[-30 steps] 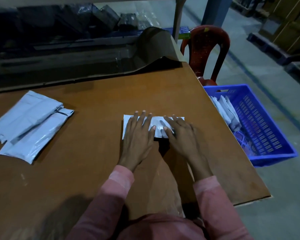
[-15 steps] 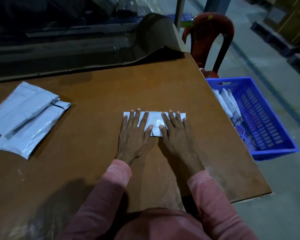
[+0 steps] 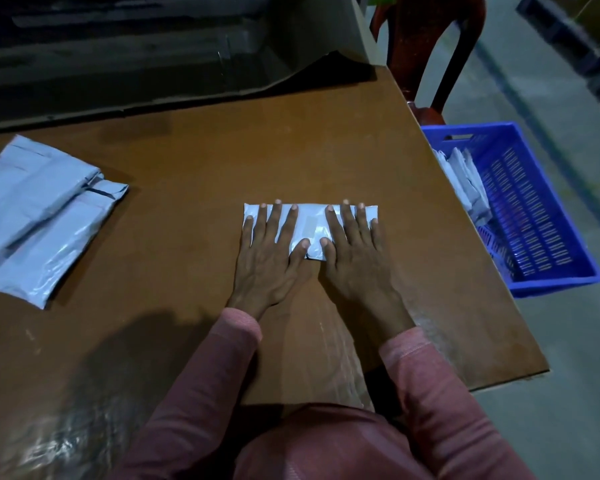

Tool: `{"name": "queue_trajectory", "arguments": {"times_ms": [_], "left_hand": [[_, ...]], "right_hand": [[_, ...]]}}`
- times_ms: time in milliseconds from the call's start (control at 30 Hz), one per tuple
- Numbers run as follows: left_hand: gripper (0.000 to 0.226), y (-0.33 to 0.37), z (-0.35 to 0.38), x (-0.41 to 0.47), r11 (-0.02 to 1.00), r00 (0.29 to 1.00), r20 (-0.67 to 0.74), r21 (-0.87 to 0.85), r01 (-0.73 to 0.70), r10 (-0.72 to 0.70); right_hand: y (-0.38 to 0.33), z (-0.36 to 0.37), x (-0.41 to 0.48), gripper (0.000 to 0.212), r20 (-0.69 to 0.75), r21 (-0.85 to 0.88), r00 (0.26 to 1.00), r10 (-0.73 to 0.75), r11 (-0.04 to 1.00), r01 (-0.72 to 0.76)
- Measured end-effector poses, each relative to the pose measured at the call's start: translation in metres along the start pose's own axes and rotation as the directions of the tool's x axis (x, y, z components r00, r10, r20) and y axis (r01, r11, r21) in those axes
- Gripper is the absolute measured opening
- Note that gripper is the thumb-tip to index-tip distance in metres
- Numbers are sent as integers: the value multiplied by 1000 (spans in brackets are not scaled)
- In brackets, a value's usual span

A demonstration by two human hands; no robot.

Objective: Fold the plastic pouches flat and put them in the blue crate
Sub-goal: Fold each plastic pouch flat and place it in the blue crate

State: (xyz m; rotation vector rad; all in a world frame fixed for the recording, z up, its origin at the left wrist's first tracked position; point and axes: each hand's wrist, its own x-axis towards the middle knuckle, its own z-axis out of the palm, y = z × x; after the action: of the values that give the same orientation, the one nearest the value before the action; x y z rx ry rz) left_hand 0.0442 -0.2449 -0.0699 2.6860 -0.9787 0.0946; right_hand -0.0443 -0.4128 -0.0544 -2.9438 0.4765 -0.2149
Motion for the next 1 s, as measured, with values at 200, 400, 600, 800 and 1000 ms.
{"name": "queue_trajectory", "arguments": {"times_ms": [200,400,600,800,1000], "left_hand": [[67,-2,2,1,1000,1000,17,-19,5,-4],[68,0,2,2,999,999,17,21,27,-27],[68,2,-1,3,1000,999,23,6,30,-30],[59,11,-22,0,991,998,-25,-125,47,-51],[49,32,-29,-10,960,991,-130,-280,-22,-15]], "right_hand": [[-1,0,1,60,37,12,999,6,1000,-6],[-3,1,2,61,55,17,998,26,999,-27],[-6,-17,6,60,231,40,971,63,996,-74],[-16,-28,7,48,-53,110,996,70,992,-63],[-34,-33,4,34,-268,300,963,37,953,47]]}}
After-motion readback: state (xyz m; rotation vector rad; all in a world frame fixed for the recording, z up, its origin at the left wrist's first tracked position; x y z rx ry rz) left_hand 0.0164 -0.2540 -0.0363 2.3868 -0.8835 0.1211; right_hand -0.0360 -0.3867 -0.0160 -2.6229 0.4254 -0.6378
